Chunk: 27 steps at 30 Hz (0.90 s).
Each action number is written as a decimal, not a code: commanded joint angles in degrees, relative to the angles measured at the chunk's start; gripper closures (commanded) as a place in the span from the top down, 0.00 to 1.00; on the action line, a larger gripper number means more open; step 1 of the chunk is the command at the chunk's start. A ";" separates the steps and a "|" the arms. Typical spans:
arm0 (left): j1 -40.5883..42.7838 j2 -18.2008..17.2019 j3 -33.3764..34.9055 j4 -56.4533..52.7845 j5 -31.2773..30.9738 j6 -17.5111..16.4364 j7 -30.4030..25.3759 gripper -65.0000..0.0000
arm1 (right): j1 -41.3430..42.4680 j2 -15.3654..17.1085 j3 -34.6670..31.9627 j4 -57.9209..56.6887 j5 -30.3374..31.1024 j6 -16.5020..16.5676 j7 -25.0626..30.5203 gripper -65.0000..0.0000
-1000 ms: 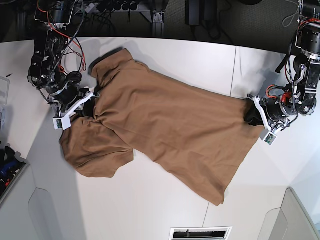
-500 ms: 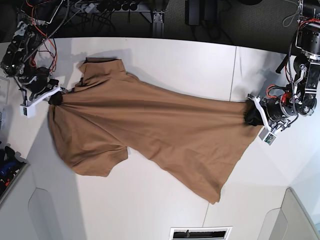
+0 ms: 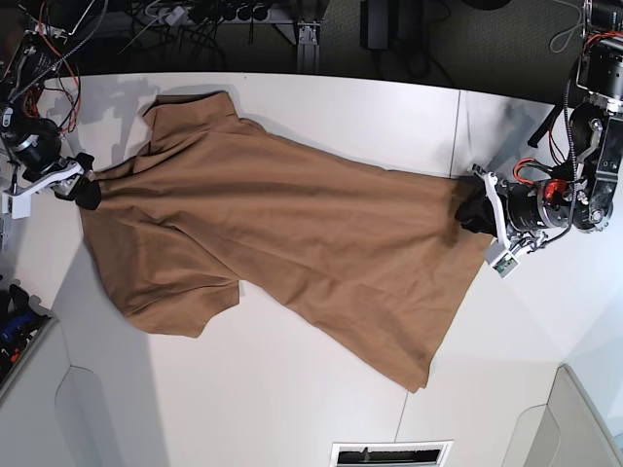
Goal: Layout the t-shirt on the table in an organized manner, then fold the t-shirt properly
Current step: 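Regrasp the collar area with the right gripper and pull it outward, then grasp the sleeve with the right gripper and the hem with the left, stretch apart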
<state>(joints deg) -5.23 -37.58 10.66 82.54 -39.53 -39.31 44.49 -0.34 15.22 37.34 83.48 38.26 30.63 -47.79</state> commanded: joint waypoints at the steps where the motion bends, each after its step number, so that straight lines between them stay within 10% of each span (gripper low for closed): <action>1: -1.09 -1.73 -0.50 1.55 -0.55 -0.61 -0.90 0.24 | 0.81 0.94 0.33 1.92 2.12 0.70 1.31 0.49; 5: -1.14 -3.17 -0.50 4.13 -0.55 -0.59 -0.92 0.24 | 1.70 0.94 0.31 3.67 1.60 0.70 1.95 0.44; 9: -1.11 -3.21 -0.50 4.74 -0.44 -0.61 -0.98 0.24 | 3.65 0.63 0.24 3.56 0.13 0.70 4.74 0.00; 27: 1.88 0.44 -0.48 -2.19 0.46 -0.57 -3.10 0.24 | 22.23 0.00 -20.57 -19.80 -17.81 -0.04 17.79 0.00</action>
<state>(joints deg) -2.70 -36.27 10.55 79.81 -38.87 -39.31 41.10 20.58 14.48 16.56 62.67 19.59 30.41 -31.40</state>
